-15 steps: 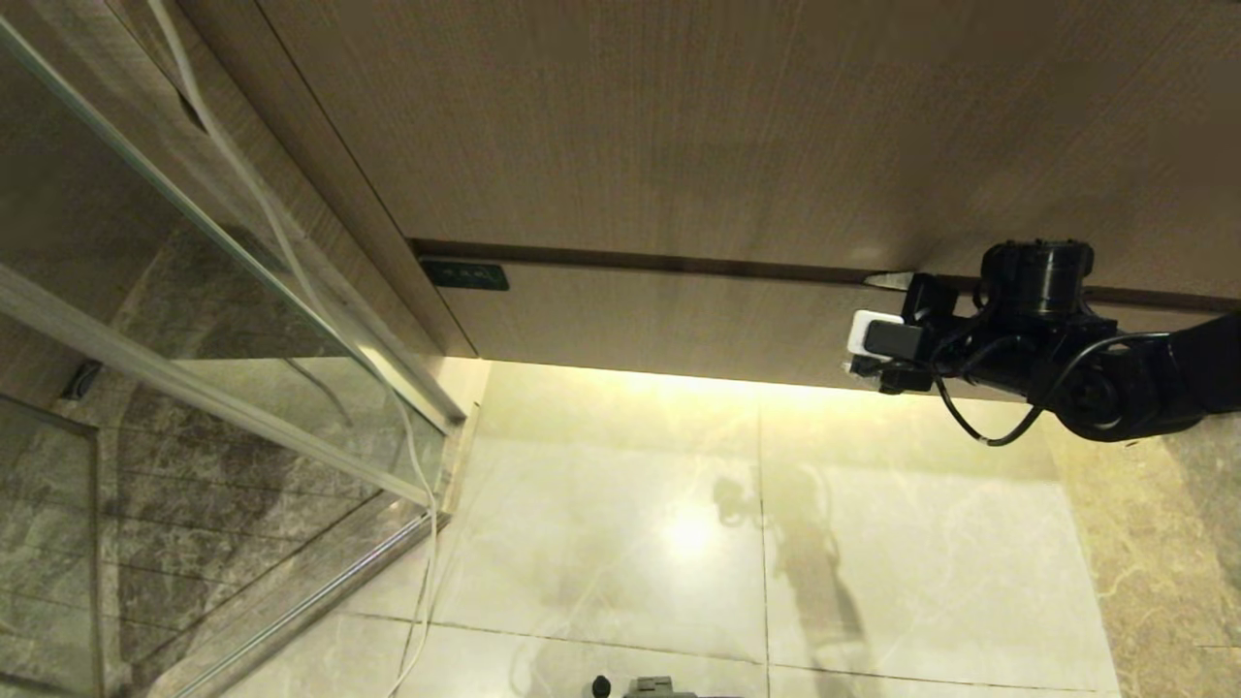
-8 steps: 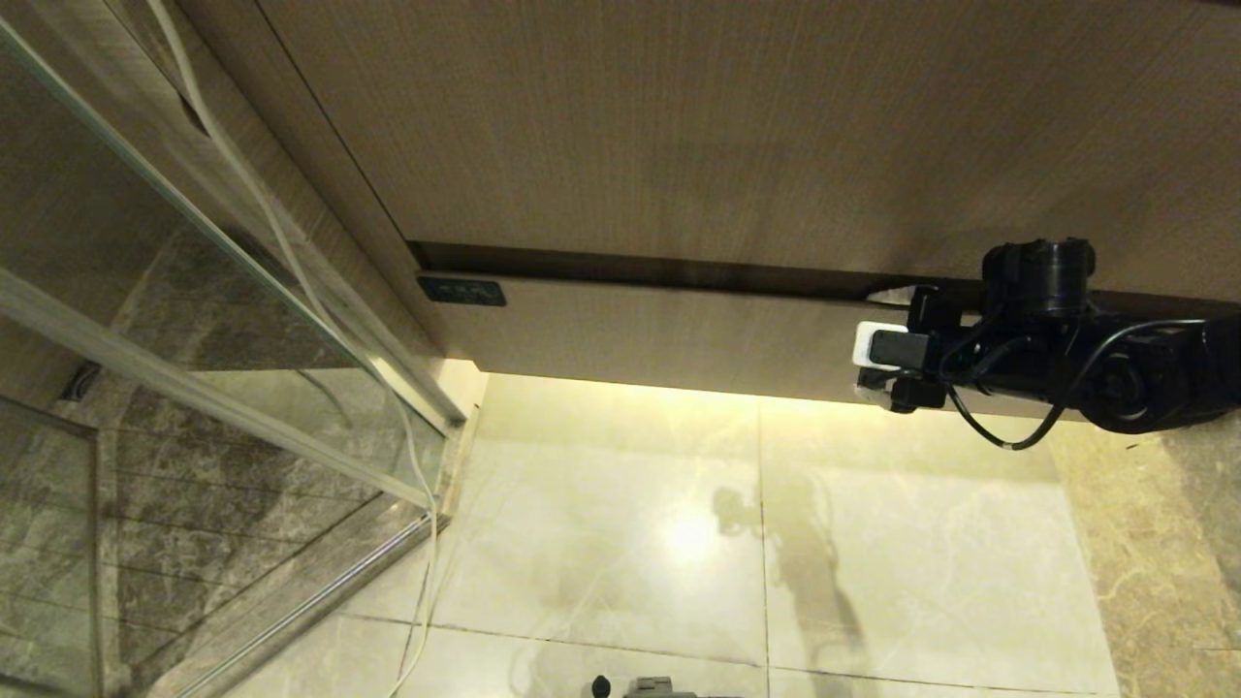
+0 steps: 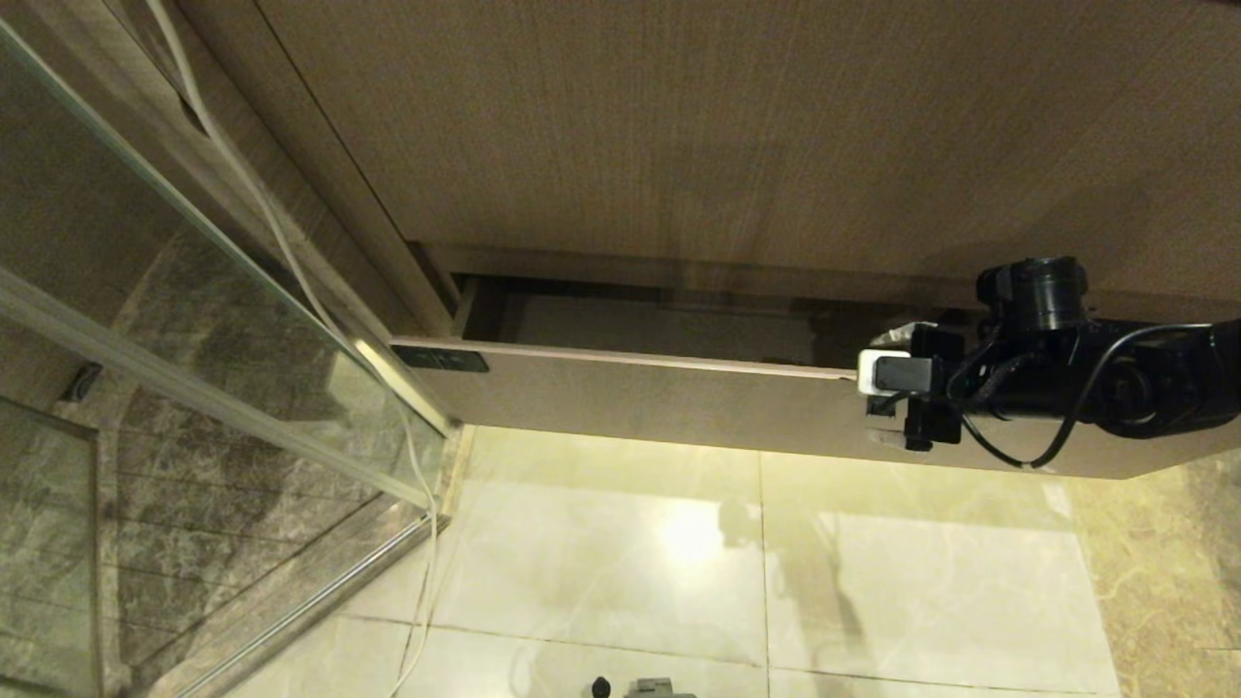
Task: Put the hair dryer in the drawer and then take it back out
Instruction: Pull open the drawer
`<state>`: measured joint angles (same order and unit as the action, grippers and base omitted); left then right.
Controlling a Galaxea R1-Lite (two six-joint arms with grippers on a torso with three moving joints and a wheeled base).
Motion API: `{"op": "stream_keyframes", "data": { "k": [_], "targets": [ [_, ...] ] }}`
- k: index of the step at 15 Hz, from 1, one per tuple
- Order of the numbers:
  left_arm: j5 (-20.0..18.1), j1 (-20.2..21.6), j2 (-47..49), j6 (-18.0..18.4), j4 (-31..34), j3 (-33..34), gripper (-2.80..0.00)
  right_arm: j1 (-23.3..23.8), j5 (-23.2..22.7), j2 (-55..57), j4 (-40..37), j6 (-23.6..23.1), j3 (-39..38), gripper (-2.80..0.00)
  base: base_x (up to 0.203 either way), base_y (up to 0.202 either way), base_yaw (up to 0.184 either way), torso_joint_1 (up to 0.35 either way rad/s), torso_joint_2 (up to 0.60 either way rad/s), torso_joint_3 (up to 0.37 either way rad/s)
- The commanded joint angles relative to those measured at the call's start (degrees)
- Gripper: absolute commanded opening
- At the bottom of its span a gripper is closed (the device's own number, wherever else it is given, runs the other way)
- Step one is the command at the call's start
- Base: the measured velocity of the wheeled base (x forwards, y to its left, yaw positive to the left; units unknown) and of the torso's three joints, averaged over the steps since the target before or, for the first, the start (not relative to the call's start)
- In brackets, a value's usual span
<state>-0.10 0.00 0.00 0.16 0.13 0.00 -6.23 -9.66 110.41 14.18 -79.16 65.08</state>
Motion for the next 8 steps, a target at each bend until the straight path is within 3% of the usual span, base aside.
{"op": "stream_keyframes", "data": {
  "k": [1, 8],
  "targets": [
    [0.0, 0.0, 0.0, 0.0, 0.0, 0.0, 0.0, 0.0, 0.3, -1.3, 0.0, -0.6, 0.4, 0.0, 0.0, 0.0, 0.0, 0.0, 0.0, 0.0],
    [0.0, 0.0, 0.0, 0.0, 0.0, 0.0, 0.0, -0.4, 8.9, -10.6, -12.1, -0.6, -1.1, 0.0, 0.0, 0.0, 0.0, 0.0, 0.0, 0.0]
  ]
}}
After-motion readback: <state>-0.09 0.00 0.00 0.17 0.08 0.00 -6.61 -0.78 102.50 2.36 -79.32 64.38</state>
